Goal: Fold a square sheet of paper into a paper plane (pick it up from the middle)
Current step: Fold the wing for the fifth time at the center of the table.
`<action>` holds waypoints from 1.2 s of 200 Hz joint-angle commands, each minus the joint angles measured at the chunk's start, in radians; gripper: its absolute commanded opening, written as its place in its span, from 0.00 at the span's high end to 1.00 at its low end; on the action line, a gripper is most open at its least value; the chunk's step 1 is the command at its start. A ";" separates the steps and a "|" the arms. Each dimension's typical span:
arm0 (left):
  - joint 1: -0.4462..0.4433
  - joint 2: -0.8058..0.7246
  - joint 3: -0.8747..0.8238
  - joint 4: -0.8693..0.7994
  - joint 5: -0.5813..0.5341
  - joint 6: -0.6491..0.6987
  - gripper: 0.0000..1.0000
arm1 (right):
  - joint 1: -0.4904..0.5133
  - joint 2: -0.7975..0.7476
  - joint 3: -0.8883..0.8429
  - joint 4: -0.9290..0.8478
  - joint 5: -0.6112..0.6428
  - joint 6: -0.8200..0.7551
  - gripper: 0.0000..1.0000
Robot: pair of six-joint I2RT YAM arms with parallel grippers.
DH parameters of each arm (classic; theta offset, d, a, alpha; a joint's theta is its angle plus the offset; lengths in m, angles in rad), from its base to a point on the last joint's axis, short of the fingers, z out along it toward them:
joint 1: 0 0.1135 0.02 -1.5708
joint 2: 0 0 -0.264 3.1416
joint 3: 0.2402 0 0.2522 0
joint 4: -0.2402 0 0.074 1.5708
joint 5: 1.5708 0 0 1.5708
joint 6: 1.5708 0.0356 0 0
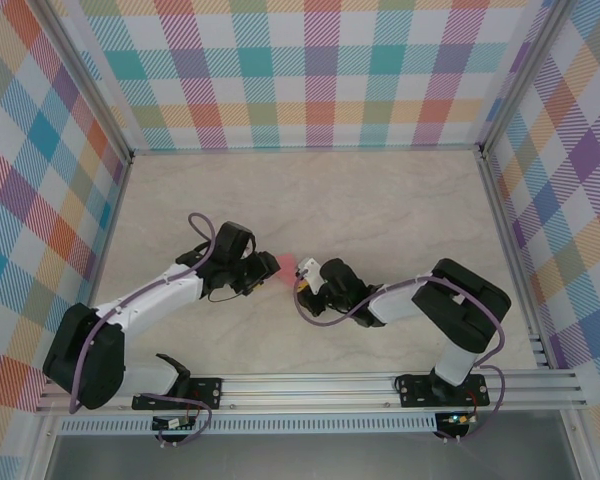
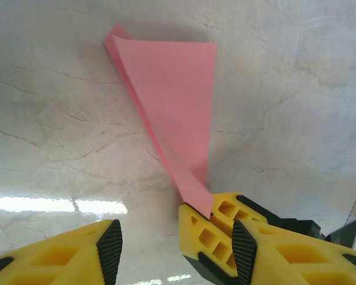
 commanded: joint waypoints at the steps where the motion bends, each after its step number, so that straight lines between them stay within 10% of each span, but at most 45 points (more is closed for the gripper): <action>1: 0.003 -0.031 -0.014 -0.023 -0.029 0.014 0.44 | -0.032 0.006 0.028 -0.027 -0.116 0.135 0.87; 240: -0.014 0.093 -0.193 0.459 0.094 0.063 0.57 | -0.195 0.126 0.174 -0.129 -0.509 0.542 1.00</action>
